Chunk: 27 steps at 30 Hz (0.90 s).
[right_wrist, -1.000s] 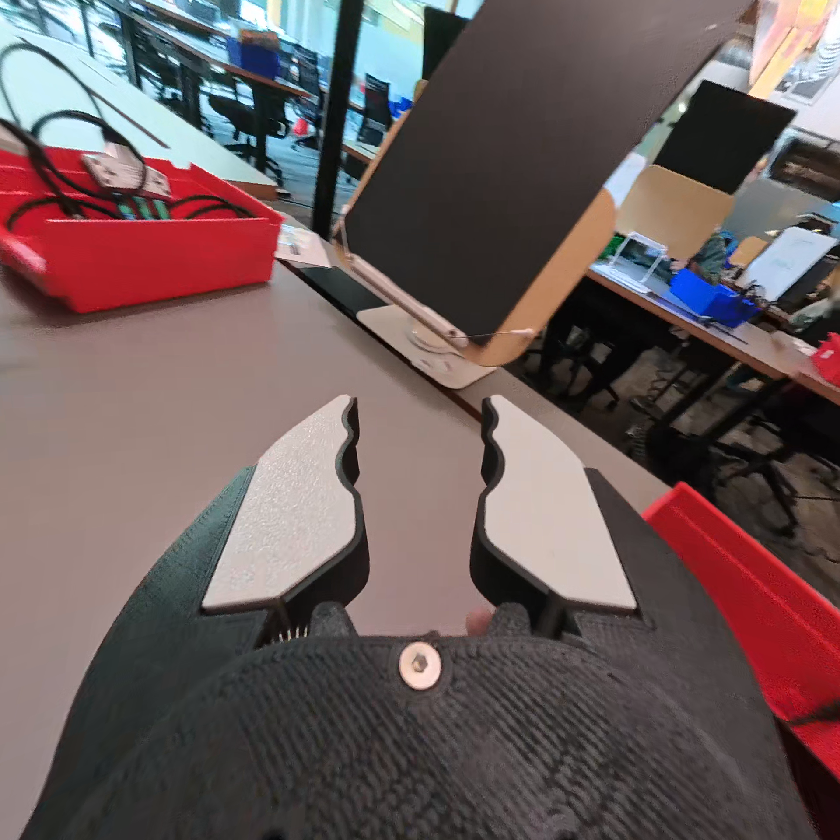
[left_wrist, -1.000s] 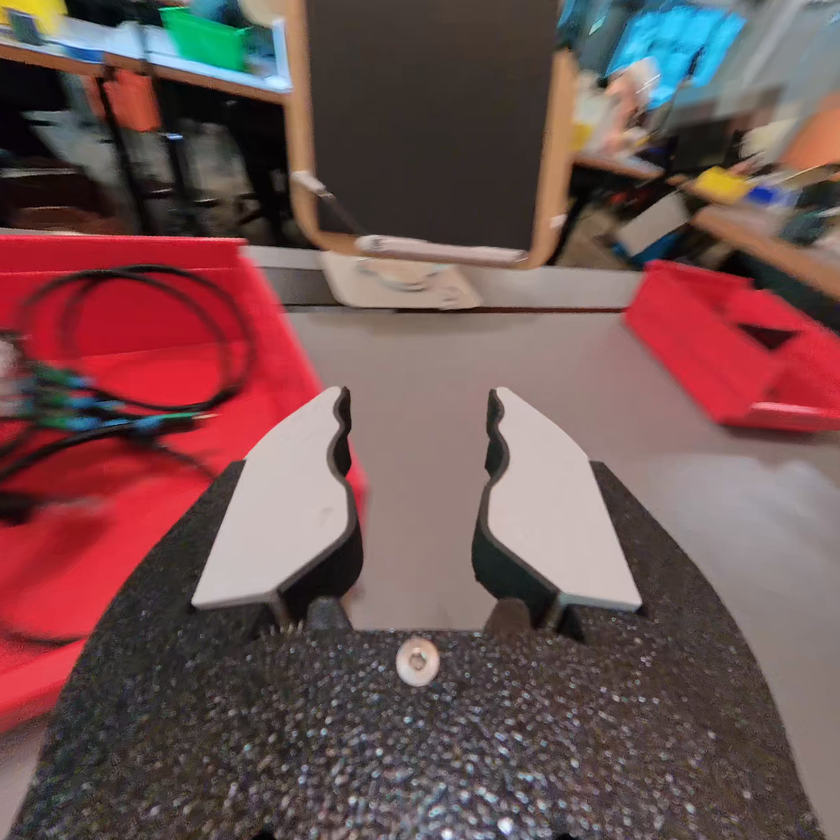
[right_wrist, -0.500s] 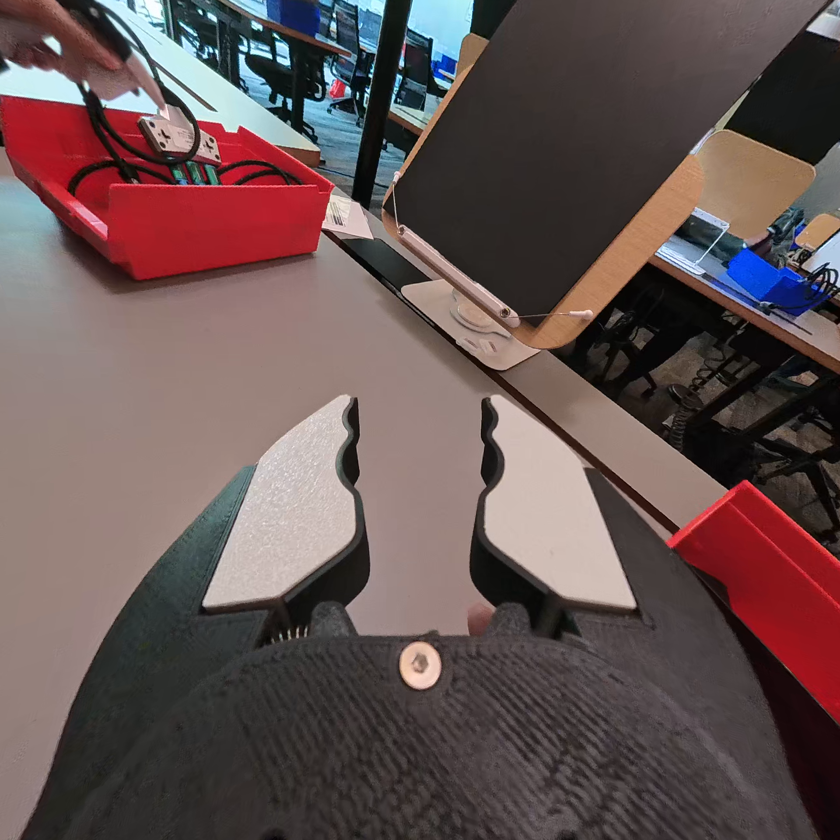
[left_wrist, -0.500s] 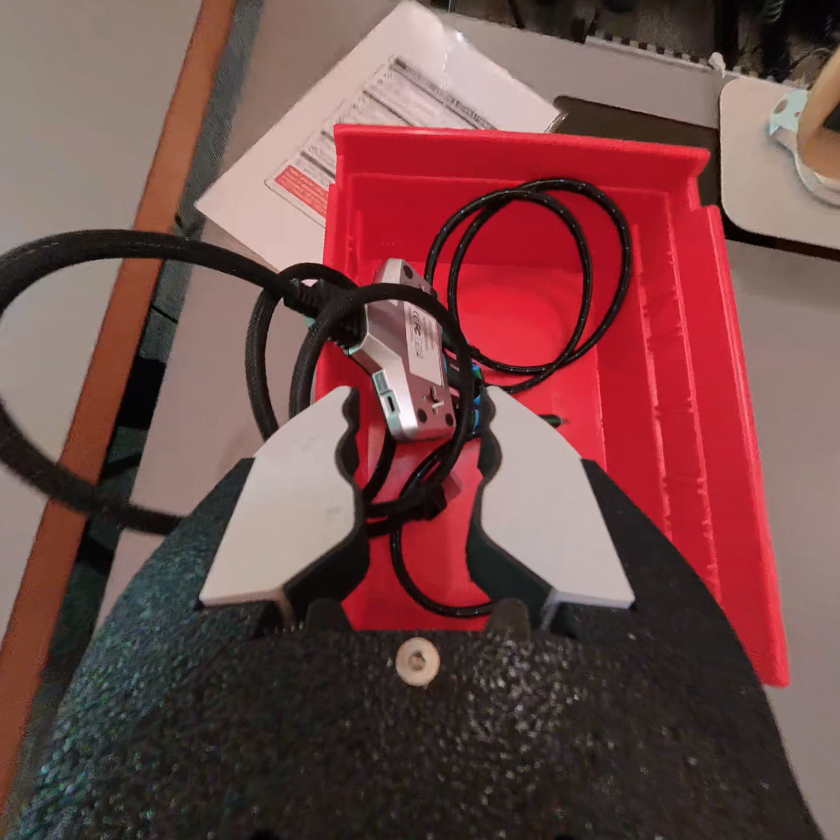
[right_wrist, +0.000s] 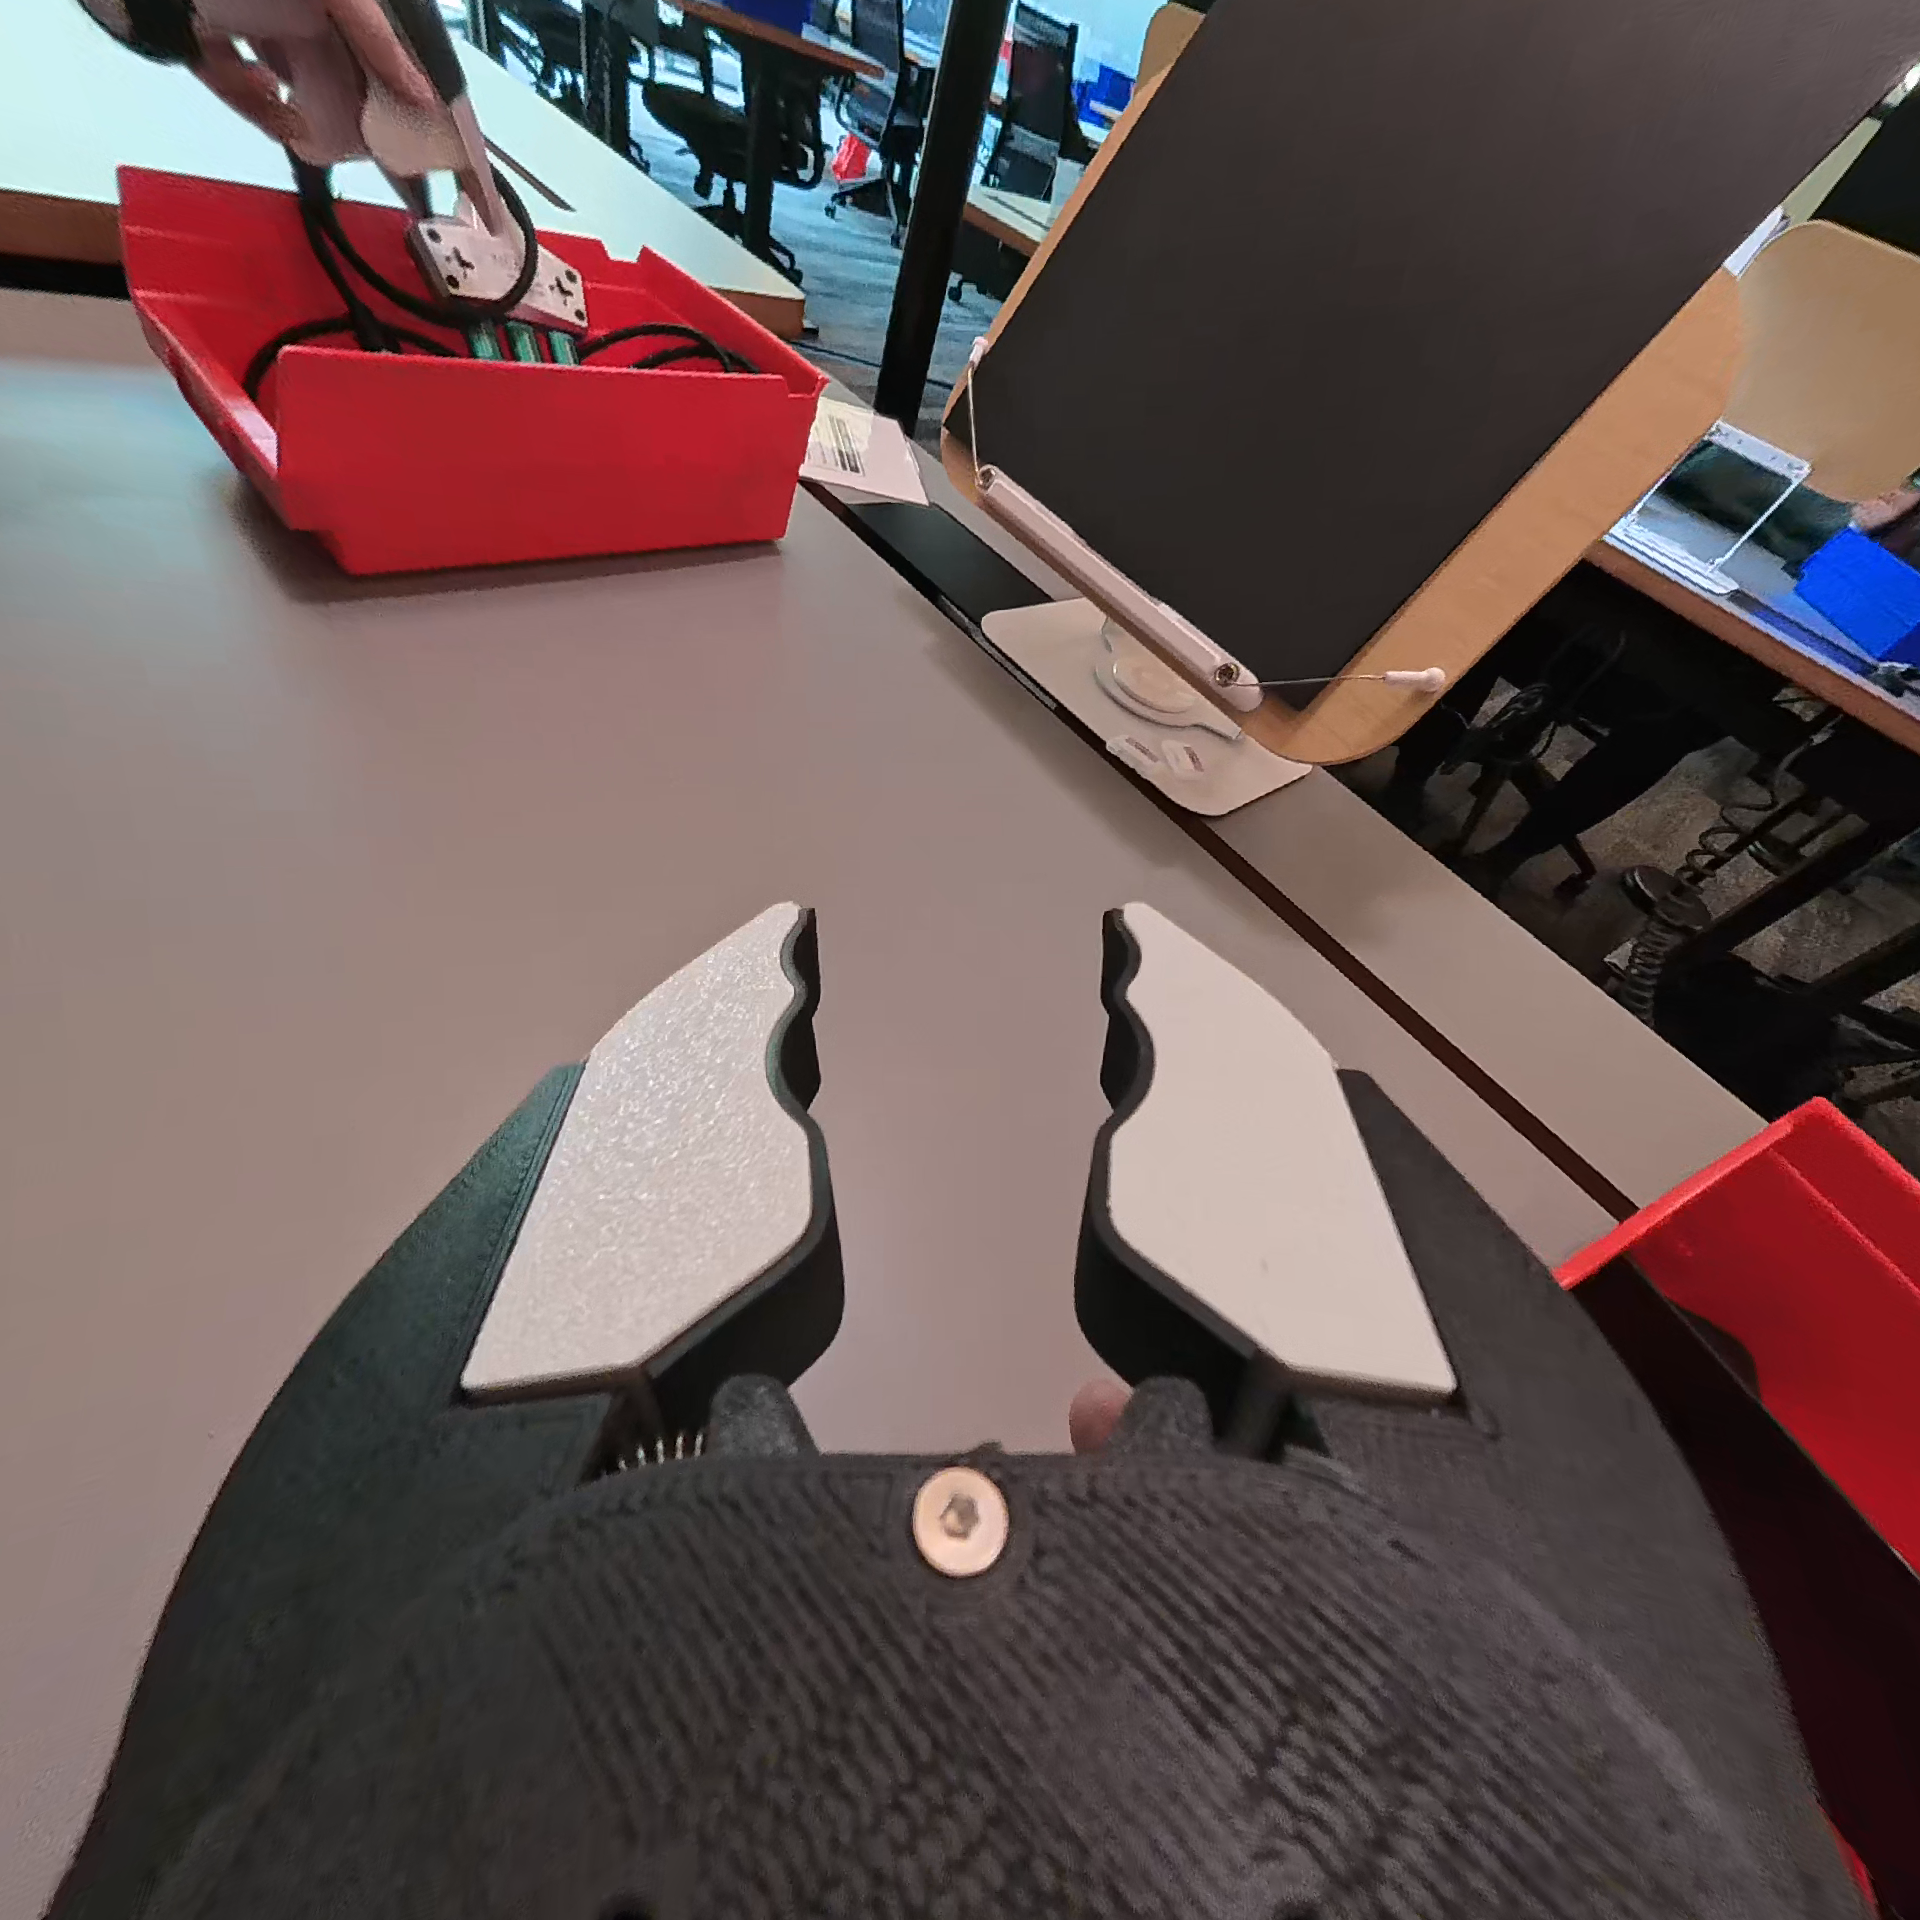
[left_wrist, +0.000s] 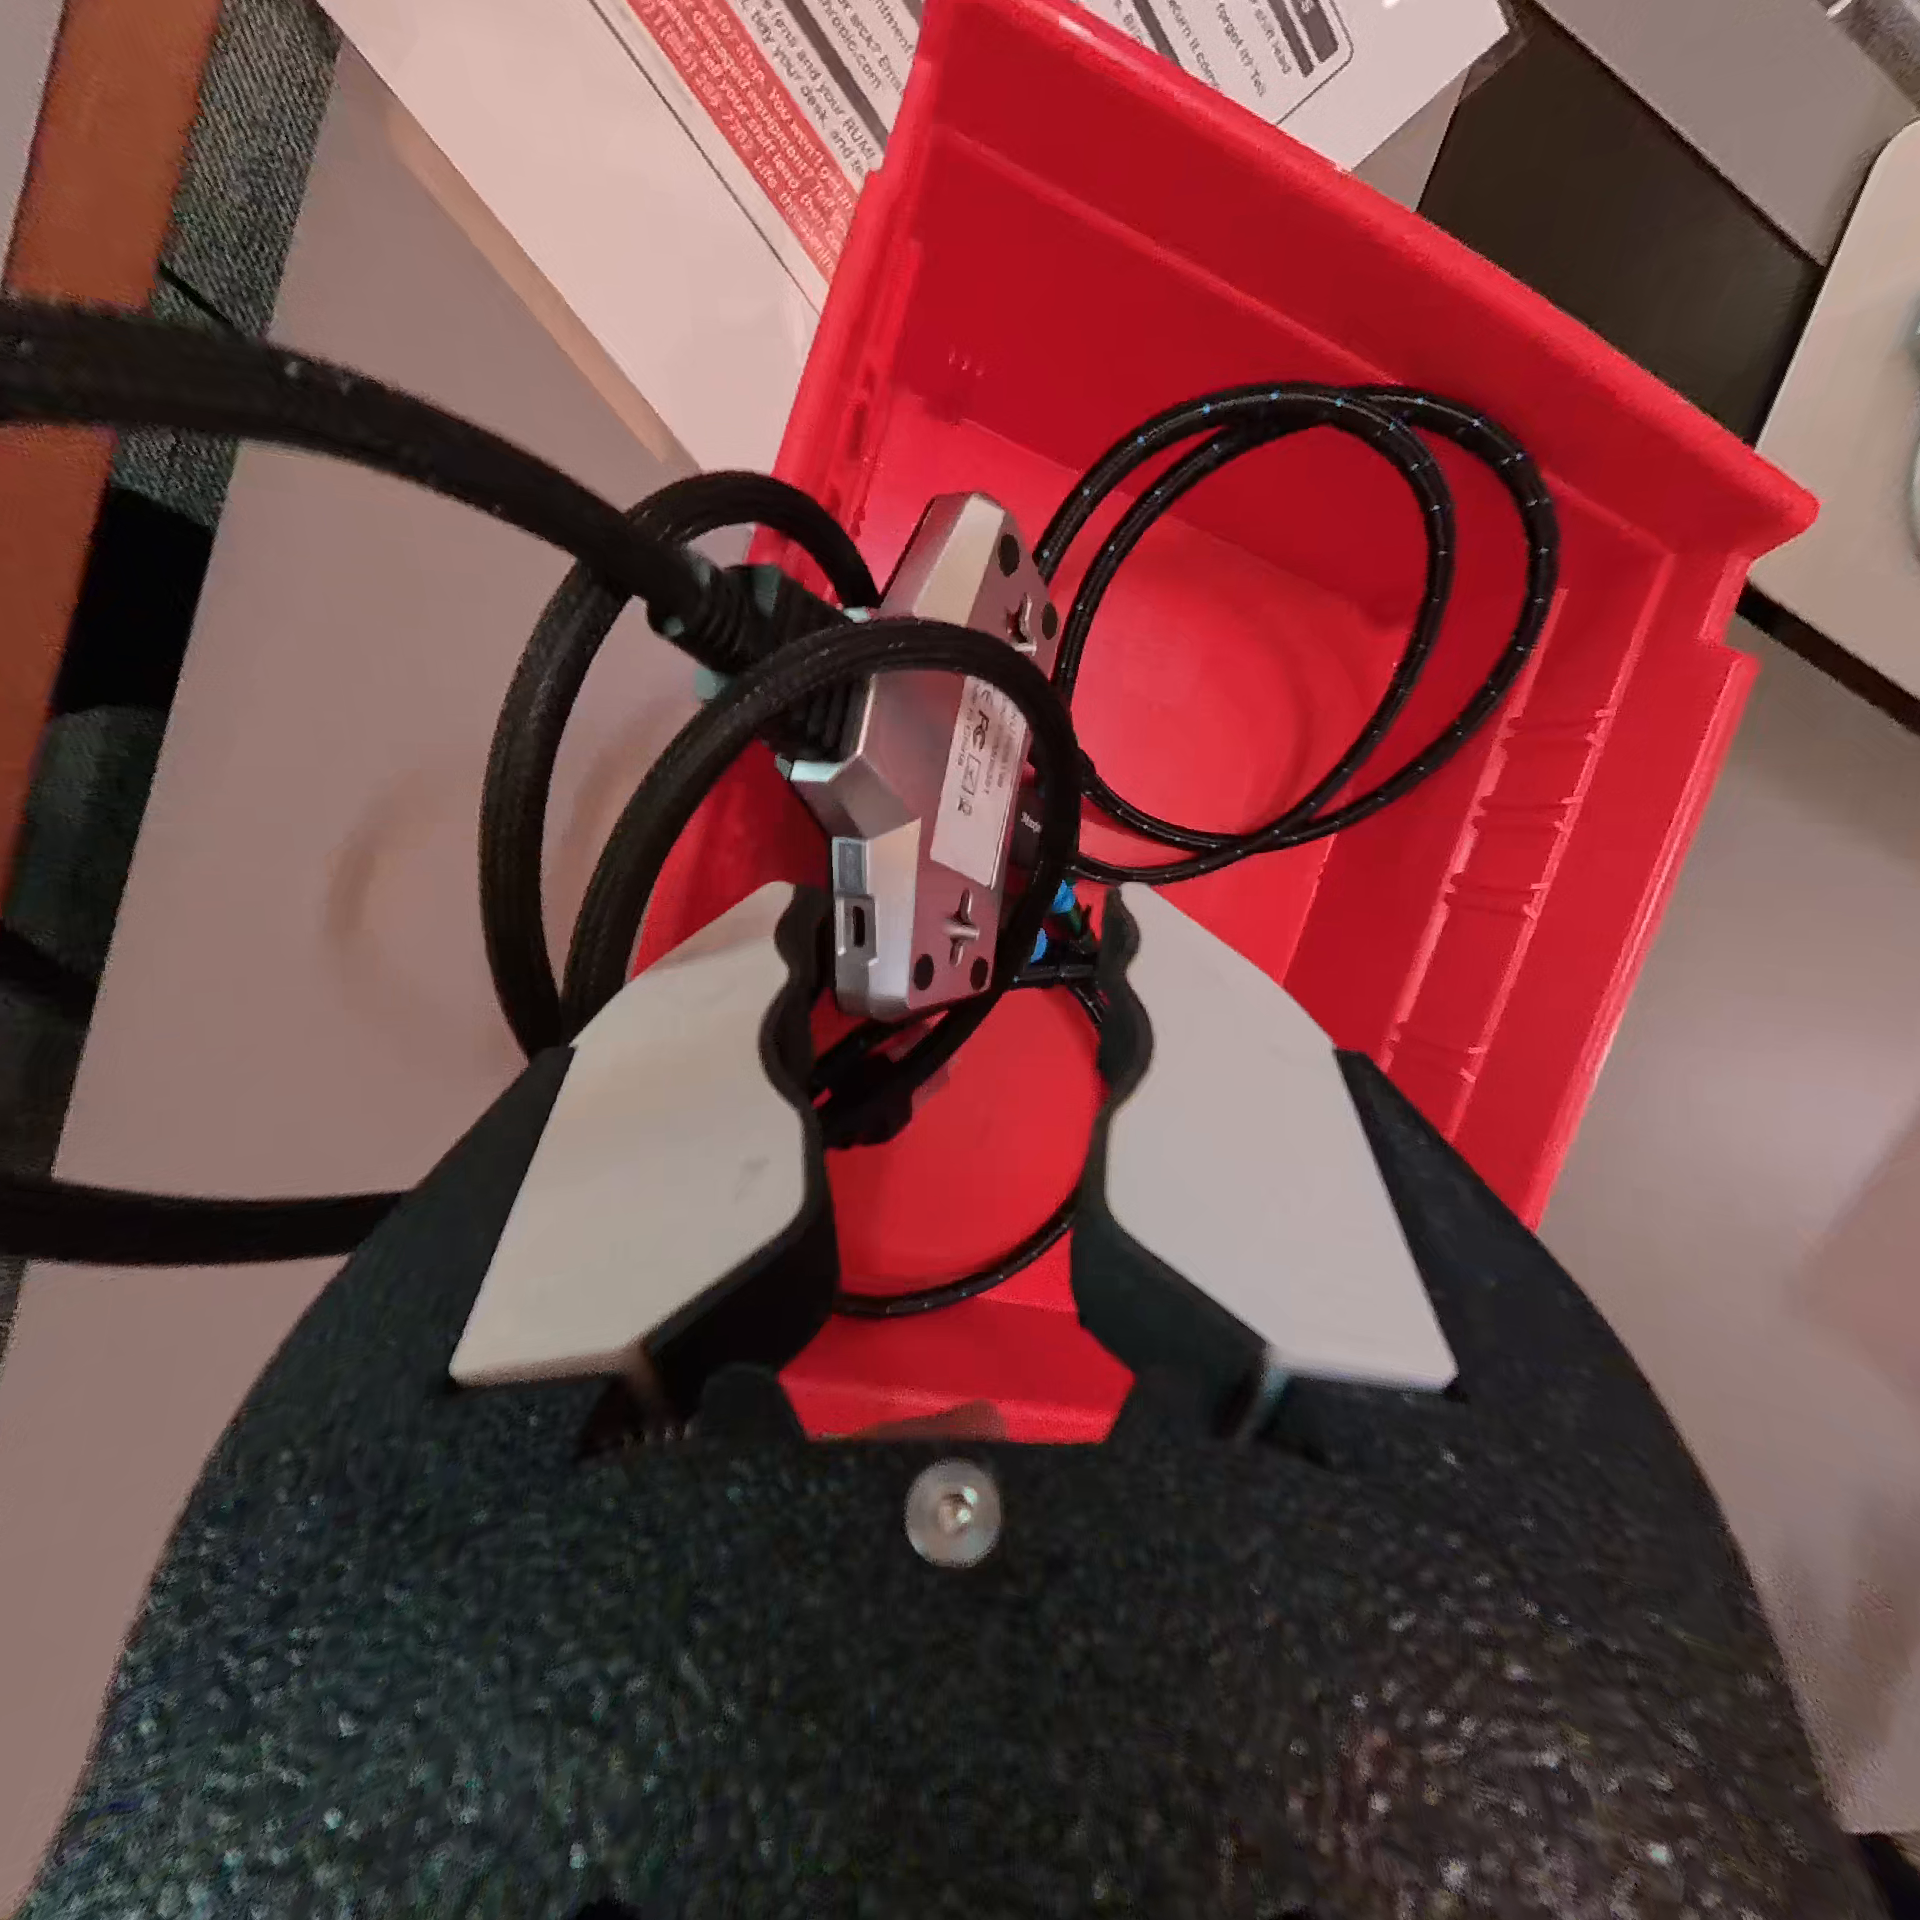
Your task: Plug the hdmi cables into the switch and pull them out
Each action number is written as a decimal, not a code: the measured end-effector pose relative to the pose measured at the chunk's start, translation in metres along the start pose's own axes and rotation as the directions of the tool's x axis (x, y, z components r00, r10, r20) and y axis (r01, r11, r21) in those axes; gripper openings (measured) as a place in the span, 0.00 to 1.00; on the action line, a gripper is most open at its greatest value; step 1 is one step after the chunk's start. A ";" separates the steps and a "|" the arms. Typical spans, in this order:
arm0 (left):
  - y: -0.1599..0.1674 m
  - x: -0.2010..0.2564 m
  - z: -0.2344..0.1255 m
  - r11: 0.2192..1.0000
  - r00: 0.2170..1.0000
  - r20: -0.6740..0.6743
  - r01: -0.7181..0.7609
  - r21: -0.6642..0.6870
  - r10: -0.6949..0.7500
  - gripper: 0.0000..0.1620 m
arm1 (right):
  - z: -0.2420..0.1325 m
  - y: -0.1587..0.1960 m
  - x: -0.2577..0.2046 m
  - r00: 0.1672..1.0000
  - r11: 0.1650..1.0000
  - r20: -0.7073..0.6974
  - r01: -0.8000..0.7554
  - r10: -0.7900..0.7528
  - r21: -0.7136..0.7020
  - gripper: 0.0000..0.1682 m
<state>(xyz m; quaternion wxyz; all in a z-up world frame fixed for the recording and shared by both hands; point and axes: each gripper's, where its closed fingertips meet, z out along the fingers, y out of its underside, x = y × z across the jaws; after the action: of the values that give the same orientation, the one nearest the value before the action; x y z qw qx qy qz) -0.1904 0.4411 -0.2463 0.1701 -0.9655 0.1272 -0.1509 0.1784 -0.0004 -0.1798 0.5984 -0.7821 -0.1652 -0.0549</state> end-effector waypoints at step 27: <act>0.013 -0.010 0.015 0.842 0.925 -0.108 0.377 0.387 -0.364 0.17 | 0.004 -0.024 -0.022 0.984 0.979 0.153 -0.113 0.087 0.167 0.31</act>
<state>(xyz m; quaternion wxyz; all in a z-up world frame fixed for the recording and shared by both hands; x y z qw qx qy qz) -0.1971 0.4365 -0.2671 0.3299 -0.9138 -0.0928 -0.2180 0.1495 0.0050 -0.1656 0.6532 -0.7357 -0.1728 0.0470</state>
